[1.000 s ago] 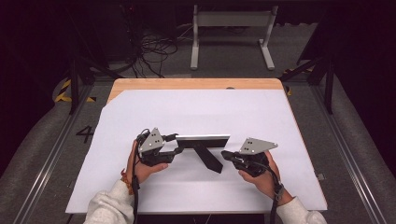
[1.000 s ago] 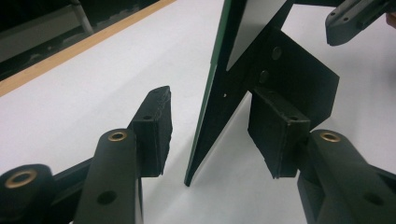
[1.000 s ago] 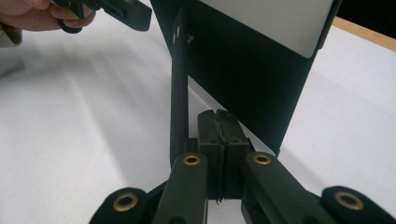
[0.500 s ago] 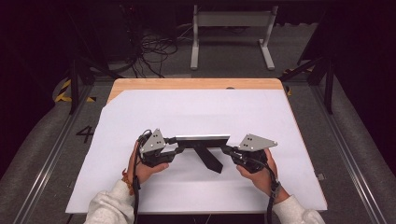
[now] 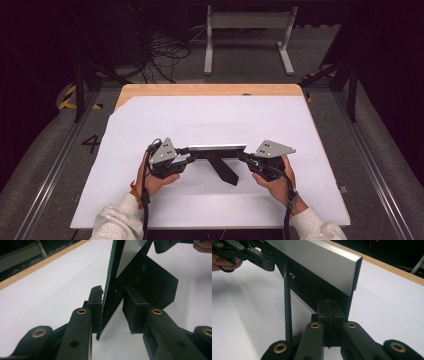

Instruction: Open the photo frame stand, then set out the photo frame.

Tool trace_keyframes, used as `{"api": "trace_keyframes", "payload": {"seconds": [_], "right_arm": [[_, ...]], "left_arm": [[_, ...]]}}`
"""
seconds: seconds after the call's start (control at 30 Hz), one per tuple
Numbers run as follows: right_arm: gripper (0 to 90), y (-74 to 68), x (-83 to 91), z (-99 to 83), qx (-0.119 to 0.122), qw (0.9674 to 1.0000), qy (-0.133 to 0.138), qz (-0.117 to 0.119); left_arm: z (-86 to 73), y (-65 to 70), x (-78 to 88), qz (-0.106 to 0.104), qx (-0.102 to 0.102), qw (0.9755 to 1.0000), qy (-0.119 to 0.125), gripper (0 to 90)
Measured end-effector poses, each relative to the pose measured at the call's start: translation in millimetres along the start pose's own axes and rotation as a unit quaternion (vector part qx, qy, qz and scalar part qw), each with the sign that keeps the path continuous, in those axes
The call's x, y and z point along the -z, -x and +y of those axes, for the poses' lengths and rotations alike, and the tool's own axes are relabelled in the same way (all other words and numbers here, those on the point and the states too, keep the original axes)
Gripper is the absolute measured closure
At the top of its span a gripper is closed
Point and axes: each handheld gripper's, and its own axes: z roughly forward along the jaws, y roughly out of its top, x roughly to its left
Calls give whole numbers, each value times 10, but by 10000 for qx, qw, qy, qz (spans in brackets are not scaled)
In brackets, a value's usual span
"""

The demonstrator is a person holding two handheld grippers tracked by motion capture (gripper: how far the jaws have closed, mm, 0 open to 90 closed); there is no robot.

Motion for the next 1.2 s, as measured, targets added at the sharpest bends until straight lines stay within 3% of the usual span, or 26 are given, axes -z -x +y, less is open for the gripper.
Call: {"api": "trace_keyframes", "payload": {"seconds": [0.87,1.2], "right_arm": [[900,20,-132,8,-59,9999,-82,-106],[900,9,-165,56,-129,9998,79,-143]], "left_arm": [[-1,75,19,11,-82,9999,-91,722],[9,130,36,-26,-190,9997,-140,727]]}}
